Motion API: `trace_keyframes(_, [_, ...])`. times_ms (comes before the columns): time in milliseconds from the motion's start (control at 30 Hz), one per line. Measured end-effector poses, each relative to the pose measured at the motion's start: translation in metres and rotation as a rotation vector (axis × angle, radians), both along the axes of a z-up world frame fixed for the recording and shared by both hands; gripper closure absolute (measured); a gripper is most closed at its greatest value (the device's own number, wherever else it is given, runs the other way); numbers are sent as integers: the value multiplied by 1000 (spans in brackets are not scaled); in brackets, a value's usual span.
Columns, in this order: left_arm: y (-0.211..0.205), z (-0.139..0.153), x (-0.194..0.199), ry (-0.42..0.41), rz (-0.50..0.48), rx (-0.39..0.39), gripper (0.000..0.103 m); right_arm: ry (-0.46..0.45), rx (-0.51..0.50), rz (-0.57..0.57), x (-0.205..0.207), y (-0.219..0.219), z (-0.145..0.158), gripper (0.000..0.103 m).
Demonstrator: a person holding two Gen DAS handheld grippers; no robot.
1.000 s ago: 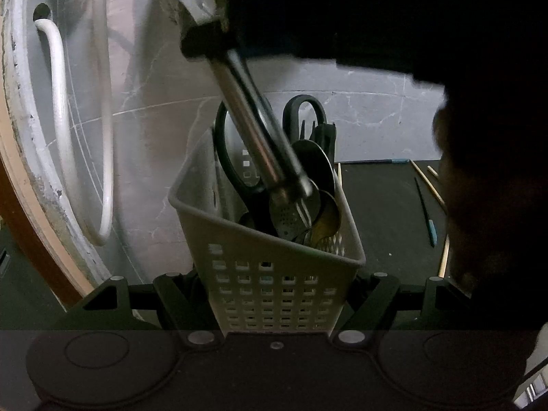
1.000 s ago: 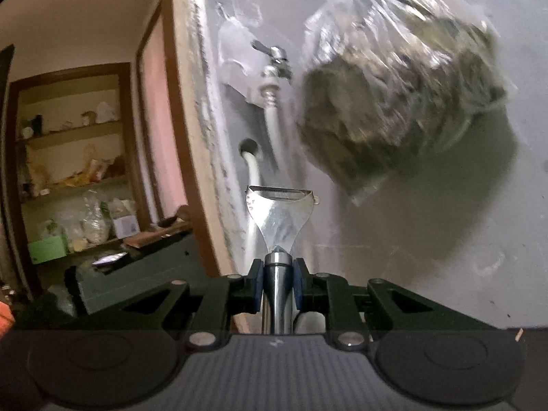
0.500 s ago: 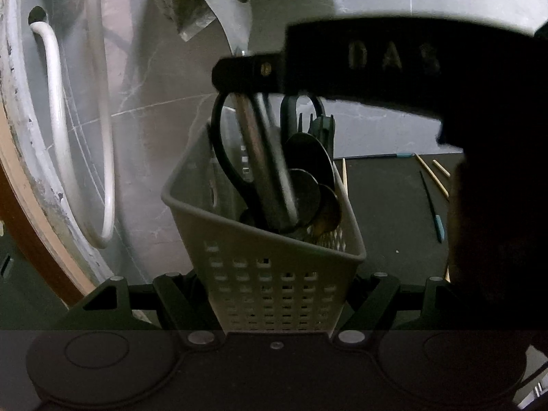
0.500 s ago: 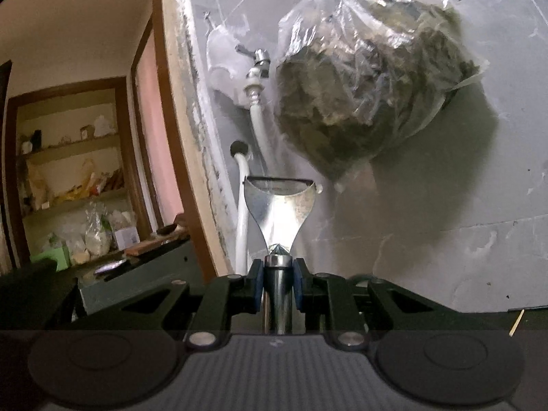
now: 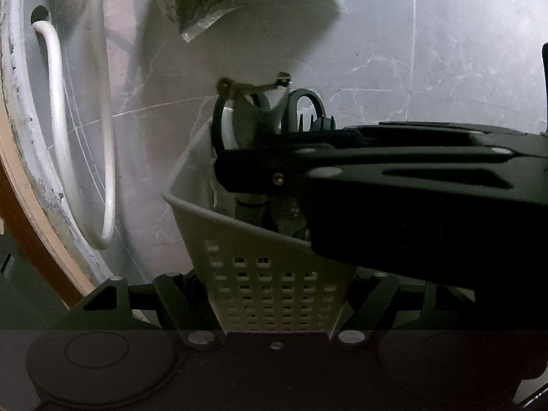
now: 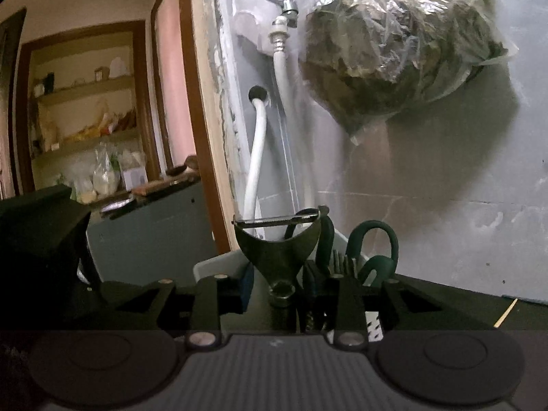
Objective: Organize utensils
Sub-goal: 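Lower the peeler handle-first into the caddy with the right gripper, then open the right gripper and move it back over the chopsticks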
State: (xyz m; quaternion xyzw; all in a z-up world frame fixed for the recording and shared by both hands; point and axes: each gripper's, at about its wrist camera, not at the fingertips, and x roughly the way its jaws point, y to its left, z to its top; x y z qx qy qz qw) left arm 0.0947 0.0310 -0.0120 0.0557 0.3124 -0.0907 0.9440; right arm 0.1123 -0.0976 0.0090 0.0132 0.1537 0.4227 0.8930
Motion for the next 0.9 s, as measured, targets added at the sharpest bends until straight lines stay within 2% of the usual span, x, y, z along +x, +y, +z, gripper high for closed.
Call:
trace_keyframes(33, [0,0,0,-2,2,-4,27,0,-9,5,0,0,2,65])
trace_keyframes(100, [0,0,-1,-5,4,-9,27,0,-29,9,-1,0,6,53])
trace_keyframes(233, [1,0,0,-4,8,-21,27,-27,-77,31,-6,1,14,40])
trace_keyframes(267, [1,0,1,-3,8,-21,27,-31,-79,39,-7,1,17,34])
trace_keyframes(400, [1,2,3,4,4,-27,27,-38,-123,40,-9,0,27,30])
trace_keyframes(467, [1,2,4,5,3,-28,27,-17,-117,37,-7,-6,33,30])
trace_keyframes(500, [1,2,4,5,2,-28,27,-1,-110,43,-6,-9,35,26])
trace_keyframes(533, [0,2,4,4,0,-24,27,2,-107,24,-5,-12,38,19])
trace_keyframes(567, [0,1,4,4,-1,-21,27,-5,-101,-15,-6,-16,40,7])
trace_keyframes(733, [0,2,4,7,0,-17,27,36,38,-100,3,-48,59,1])
trace_keyframes(800, [-1,2,4,8,1,-15,27,73,77,-194,8,-61,67,0])
trace_keyframes(900, [-2,2,5,9,4,-14,27,207,38,-434,25,-77,77,0])
